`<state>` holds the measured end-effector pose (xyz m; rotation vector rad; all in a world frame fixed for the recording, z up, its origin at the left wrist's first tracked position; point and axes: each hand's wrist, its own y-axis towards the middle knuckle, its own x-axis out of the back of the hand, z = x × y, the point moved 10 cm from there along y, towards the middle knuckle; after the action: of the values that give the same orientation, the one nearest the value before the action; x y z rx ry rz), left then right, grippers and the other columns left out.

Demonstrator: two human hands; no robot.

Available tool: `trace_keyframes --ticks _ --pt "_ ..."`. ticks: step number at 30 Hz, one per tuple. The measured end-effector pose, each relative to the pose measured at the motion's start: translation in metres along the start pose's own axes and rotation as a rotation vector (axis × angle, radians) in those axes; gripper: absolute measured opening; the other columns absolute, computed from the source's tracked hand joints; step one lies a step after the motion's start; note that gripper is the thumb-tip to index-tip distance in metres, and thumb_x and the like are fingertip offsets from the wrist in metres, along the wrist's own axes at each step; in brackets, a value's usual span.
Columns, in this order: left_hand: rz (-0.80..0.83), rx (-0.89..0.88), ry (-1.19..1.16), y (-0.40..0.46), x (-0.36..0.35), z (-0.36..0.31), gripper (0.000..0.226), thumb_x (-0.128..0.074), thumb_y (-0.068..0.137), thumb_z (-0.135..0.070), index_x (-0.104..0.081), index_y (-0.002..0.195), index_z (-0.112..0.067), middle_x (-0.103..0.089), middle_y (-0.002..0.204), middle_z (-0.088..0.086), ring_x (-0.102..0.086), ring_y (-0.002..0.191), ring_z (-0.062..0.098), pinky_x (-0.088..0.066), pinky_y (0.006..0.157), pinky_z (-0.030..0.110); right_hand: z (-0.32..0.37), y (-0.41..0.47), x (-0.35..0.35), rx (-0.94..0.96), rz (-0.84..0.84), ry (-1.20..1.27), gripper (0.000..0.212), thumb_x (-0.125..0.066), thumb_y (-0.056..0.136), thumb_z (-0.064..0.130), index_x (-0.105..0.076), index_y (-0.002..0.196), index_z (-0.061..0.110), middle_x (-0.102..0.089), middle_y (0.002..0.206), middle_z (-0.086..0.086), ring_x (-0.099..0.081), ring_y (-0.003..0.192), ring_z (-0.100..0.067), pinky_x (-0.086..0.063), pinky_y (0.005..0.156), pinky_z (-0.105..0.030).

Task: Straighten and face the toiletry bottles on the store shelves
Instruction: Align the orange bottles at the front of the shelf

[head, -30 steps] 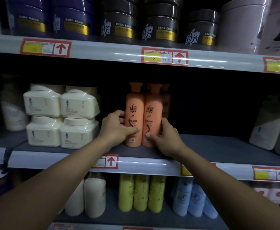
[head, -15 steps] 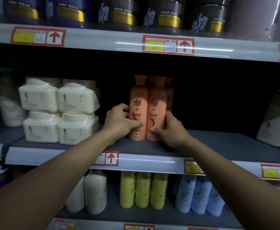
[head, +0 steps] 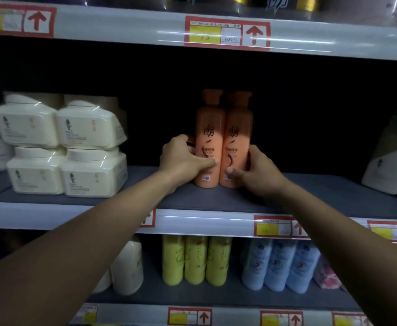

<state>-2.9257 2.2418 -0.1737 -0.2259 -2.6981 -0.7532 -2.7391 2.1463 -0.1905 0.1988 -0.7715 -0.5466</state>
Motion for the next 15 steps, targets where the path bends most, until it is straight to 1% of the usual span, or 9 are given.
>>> trace_keyframes --ticks 1,3,5,7,9,10,12,13,15 --pt "0.008 0.008 -0.004 0.0 -0.002 0.001 0.057 -0.101 0.055 -0.038 -0.059 0.093 -0.028 -0.075 0.103 0.0 -0.074 0.09 0.015 -0.064 0.084 0.04 -0.002 0.001 0.0 -0.003 0.002 -0.001 0.061 -0.084 0.086 0.026 -0.051 0.138 0.017 -0.068 0.13 -0.003 -0.067 0.117 -0.021 -0.055 0.104 -0.041" --pt "0.064 0.033 -0.052 -0.001 -0.004 0.006 0.064 -0.1 0.057 -0.038 -0.065 0.107 -0.019 -0.075 0.107 0.001 -0.075 0.091 0.015 -0.064 0.085 0.039 -0.006 0.002 0.001 -0.007 0.017 0.038 0.06 -0.086 0.082 0.025 -0.055 0.133 0.02 -0.071 0.125 -0.001 -0.07 0.112 -0.019 -0.057 0.102 -0.044" --pt "0.156 0.067 -0.181 -0.005 -0.006 0.012 0.063 -0.098 0.065 -0.036 -0.067 0.115 -0.015 -0.076 0.109 0.003 -0.076 0.095 0.016 -0.064 0.086 0.041 -0.012 0.001 -0.002 -0.027 0.076 0.19 0.053 -0.082 0.081 0.01 -0.06 0.128 0.021 -0.075 0.117 -0.003 -0.073 0.108 -0.021 -0.059 0.099 -0.048" --pt "0.178 0.163 -0.357 -0.006 -0.002 0.021 0.04 -0.086 0.082 -0.033 -0.068 0.11 -0.011 -0.073 0.109 0.006 -0.073 0.104 0.021 -0.062 0.089 0.042 -0.015 -0.001 -0.003 -0.053 0.142 0.335 0.044 -0.064 0.084 -0.004 -0.067 0.124 0.013 -0.075 0.114 -0.013 -0.073 0.108 -0.03 -0.058 0.098 -0.051" --pt "0.106 0.245 -0.411 0.001 0.008 0.038 0.018 -0.074 0.094 -0.027 -0.066 0.099 -0.011 -0.067 0.104 0.007 -0.066 0.106 0.025 -0.062 0.088 0.043 -0.025 0.0 0.006 -0.109 0.091 0.388 0.037 -0.055 0.087 -0.008 -0.068 0.119 0.002 -0.073 0.113 -0.025 -0.07 0.107 -0.041 -0.058 0.098 -0.053" --pt "0.049 0.253 -0.343 0.007 0.015 0.047 0.015 -0.074 0.093 -0.026 -0.064 0.095 -0.014 -0.067 0.102 0.007 -0.065 0.103 0.025 -0.062 0.088 0.044 -0.032 0.003 0.015 -0.141 0.022 0.347 0.03 -0.055 0.091 -0.006 -0.067 0.118 -0.001 -0.072 0.113 -0.027 -0.07 0.106 -0.042 -0.057 0.097 -0.053" --pt "-0.004 0.224 -0.121 0.02 0.022 0.058 0.029 -0.078 0.078 -0.037 -0.066 0.098 -0.019 -0.071 0.101 0.004 -0.068 0.1 0.023 -0.061 0.09 0.046 -0.041 0.013 0.025 -0.168 -0.051 0.226 0.02 -0.059 0.1 0.005 -0.069 0.117 0.003 -0.075 0.11 -0.021 -0.073 0.099 -0.034 -0.061 0.09 -0.049" --pt "0.008 0.212 -0.016 0.024 0.02 0.059 0.039 -0.079 0.075 -0.042 -0.067 0.103 -0.019 -0.072 0.101 0.002 -0.069 0.098 0.023 -0.06 0.091 0.044 -0.041 0.017 0.024 -0.166 -0.04 0.176 0.017 -0.062 0.102 0.013 -0.07 0.115 0.004 -0.076 0.106 -0.016 -0.075 0.095 -0.03 -0.062 0.084 -0.046" --pt "0.051 0.192 0.11 0.028 0.013 0.054 0.043 -0.081 0.081 -0.046 -0.068 0.107 -0.014 -0.072 0.101 0.002 -0.067 0.095 0.02 -0.057 0.089 0.037 -0.04 0.028 0.021 -0.171 -0.008 0.095 0.024 -0.068 0.1 0.025 -0.072 0.106 0.003 -0.077 0.096 -0.017 -0.076 0.085 -0.032 -0.063 0.076 -0.051"
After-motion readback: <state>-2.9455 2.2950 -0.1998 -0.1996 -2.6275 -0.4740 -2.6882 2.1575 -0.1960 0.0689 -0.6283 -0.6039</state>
